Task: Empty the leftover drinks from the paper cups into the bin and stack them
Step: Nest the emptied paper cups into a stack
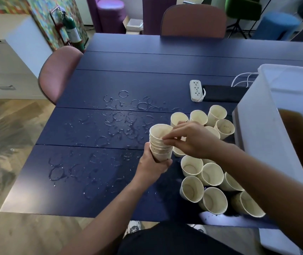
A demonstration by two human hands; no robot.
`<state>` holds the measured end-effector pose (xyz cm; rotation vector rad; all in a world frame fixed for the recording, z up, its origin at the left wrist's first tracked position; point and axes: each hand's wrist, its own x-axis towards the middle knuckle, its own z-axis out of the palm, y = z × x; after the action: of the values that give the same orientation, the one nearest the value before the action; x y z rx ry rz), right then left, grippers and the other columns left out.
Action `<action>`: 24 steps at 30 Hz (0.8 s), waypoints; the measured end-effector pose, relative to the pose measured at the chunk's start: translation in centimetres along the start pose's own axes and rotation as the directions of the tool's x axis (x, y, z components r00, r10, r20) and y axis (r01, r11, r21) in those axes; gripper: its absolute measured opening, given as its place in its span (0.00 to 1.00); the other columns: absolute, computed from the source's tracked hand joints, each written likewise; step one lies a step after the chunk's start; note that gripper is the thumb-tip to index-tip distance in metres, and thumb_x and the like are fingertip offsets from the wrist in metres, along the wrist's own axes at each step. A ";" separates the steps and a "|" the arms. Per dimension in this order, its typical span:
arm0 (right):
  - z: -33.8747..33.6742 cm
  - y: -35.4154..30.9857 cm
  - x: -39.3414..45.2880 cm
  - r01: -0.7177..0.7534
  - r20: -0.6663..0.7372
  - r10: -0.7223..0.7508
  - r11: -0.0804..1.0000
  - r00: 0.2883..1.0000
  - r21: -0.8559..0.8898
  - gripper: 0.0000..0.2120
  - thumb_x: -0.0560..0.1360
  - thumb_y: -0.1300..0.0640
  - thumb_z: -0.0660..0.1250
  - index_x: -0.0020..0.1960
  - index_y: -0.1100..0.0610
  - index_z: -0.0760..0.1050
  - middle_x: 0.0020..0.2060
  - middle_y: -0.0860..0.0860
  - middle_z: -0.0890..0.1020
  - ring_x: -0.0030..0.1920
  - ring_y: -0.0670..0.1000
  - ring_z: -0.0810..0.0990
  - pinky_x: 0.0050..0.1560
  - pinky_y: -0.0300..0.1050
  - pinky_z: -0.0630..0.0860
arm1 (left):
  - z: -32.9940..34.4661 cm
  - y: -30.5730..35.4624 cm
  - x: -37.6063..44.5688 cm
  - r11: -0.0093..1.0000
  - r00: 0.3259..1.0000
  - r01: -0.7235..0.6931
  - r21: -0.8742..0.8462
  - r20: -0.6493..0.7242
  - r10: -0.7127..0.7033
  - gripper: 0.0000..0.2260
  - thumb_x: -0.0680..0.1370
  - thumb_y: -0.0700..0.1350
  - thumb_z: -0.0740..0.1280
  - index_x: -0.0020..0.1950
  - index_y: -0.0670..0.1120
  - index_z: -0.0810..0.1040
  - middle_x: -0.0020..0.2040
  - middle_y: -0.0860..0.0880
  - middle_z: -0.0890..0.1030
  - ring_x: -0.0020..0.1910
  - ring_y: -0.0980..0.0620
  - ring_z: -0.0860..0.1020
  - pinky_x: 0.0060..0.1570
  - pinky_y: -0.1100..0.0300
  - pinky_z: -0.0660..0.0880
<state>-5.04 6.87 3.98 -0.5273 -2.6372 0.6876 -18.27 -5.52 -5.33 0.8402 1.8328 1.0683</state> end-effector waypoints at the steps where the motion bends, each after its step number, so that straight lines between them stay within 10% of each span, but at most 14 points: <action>1: 0.1 -0.2 0.0 -0.033 0.046 0.032 0.999 0.998 0.005 0.06 0.76 0.51 0.73 0.50 0.51 0.86 0.36 0.43 0.83 0.37 0.44 0.72 0.39 0.38 0.69 | 0.0 -0.1 -0.1 1.000 1.000 0.000 -0.004 -0.001 0.000 0.26 0.69 0.46 0.79 0.59 0.54 0.68 0.50 0.54 0.80 0.50 0.52 0.79 0.51 0.52 0.79; 7: -0.7 1.0 2.9 -0.354 -0.212 0.360 0.933 0.908 0.065 0.12 0.77 0.44 0.69 0.47 0.51 0.86 0.35 0.44 0.83 0.34 0.43 0.77 0.39 0.40 0.73 | -0.8 -0.7 -0.4 1.000 1.000 -0.012 -0.003 -0.027 0.011 0.25 0.70 0.47 0.79 0.60 0.52 0.68 0.52 0.56 0.80 0.52 0.53 0.79 0.53 0.54 0.77; 11: 0.5 4.7 5.0 -0.531 -0.095 0.524 0.822 0.847 -0.205 0.14 0.76 0.43 0.70 0.55 0.51 0.83 0.49 0.49 0.85 0.46 0.50 0.82 0.48 0.48 0.80 | -1.1 -0.8 -0.7 1.000 1.000 -0.016 -0.007 -0.020 0.015 0.26 0.71 0.46 0.78 0.61 0.53 0.68 0.53 0.57 0.79 0.52 0.56 0.78 0.49 0.60 0.74; 17: 3.3 7.9 6.0 -0.538 0.002 0.636 0.655 0.772 -0.531 0.18 0.75 0.46 0.71 0.61 0.52 0.79 0.55 0.54 0.82 0.56 0.58 0.79 0.46 0.48 0.74 | -2.0 -1.5 -1.1 1.000 1.000 0.012 -0.011 -0.027 -0.012 0.25 0.71 0.46 0.78 0.60 0.56 0.68 0.52 0.60 0.79 0.52 0.60 0.77 0.50 0.60 0.75; 24: 4.7 10.4 5.7 -0.505 0.018 0.609 0.673 0.793 -0.540 0.07 0.77 0.56 0.66 0.50 0.52 0.82 0.46 0.54 0.83 0.45 0.58 0.80 0.37 0.45 0.70 | -3.0 -2.0 -1.5 1.000 0.998 0.022 -0.014 -0.054 -0.023 0.26 0.71 0.46 0.78 0.61 0.56 0.67 0.53 0.61 0.77 0.52 0.63 0.76 0.49 0.62 0.72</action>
<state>-9.27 15.94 -3.85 -1.5587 -2.8397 0.1598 -20.59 -8.63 -5.82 0.7878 1.8738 1.0972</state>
